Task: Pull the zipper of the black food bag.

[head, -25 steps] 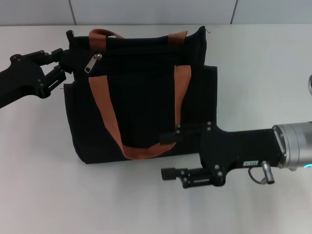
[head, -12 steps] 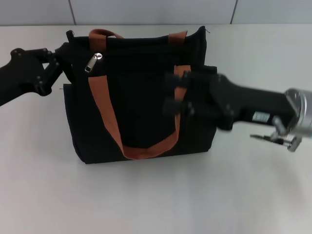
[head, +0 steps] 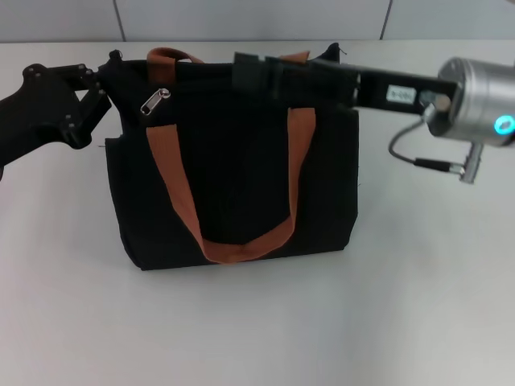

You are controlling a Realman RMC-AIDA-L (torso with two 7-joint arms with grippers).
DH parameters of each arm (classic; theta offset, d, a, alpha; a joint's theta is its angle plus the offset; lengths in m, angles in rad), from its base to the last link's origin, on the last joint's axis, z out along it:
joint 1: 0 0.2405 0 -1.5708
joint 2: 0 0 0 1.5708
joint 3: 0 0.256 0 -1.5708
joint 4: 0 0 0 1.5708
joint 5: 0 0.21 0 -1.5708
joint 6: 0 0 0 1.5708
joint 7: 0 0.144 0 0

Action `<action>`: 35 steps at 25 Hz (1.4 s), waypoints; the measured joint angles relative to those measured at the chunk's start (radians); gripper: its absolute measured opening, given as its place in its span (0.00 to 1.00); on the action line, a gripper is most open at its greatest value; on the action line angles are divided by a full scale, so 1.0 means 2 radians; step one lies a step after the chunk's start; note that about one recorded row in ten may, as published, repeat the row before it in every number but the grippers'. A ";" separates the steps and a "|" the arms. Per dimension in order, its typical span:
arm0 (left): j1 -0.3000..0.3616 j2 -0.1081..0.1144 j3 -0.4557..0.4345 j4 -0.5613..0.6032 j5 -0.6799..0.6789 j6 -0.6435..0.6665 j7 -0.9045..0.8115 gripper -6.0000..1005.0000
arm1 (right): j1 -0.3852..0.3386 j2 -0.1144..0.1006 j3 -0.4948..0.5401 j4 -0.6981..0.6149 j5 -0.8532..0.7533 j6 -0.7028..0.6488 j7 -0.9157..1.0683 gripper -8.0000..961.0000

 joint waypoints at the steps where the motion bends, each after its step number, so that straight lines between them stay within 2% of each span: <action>1: 0.000 0.000 0.000 0.001 0.000 0.002 0.000 0.03 | 0.007 0.000 0.000 -0.001 0.000 0.011 0.017 0.73; 7: 0.001 -0.001 -0.003 0.002 0.000 0.007 0.000 0.03 | 0.047 -0.005 -0.003 -0.006 -0.031 0.050 0.114 0.73; 10: 0.004 -0.001 -0.007 0.002 -0.004 0.009 0.000 0.03 | 0.070 -0.006 -0.003 -0.018 -0.076 0.070 0.174 0.73; 18: 0.006 -0.001 -0.011 0.002 -0.006 0.009 0.000 0.03 | 0.094 -0.006 -0.003 -0.020 -0.119 0.100 0.217 0.73; 22: 0.006 -0.002 -0.011 0.002 -0.006 0.010 0.000 0.03 | 0.108 -0.003 -0.003 -0.020 -0.146 0.106 0.224 0.66; 30: 0.006 -0.002 -0.011 0.002 -0.007 0.021 0.000 0.03 | 0.112 -0.002 -0.003 -0.016 -0.148 0.127 0.244 0.53; 34: 0.006 -0.002 -0.011 0.002 -0.010 0.022 0.000 0.03 | 0.113 0.000 -0.016 -0.016 -0.149 0.140 0.261 0.32; 35: 0.006 -0.002 -0.011 0.002 -0.011 0.022 0.000 0.03 | 0.113 0.000 -0.016 -0.016 -0.149 0.140 0.261 0.32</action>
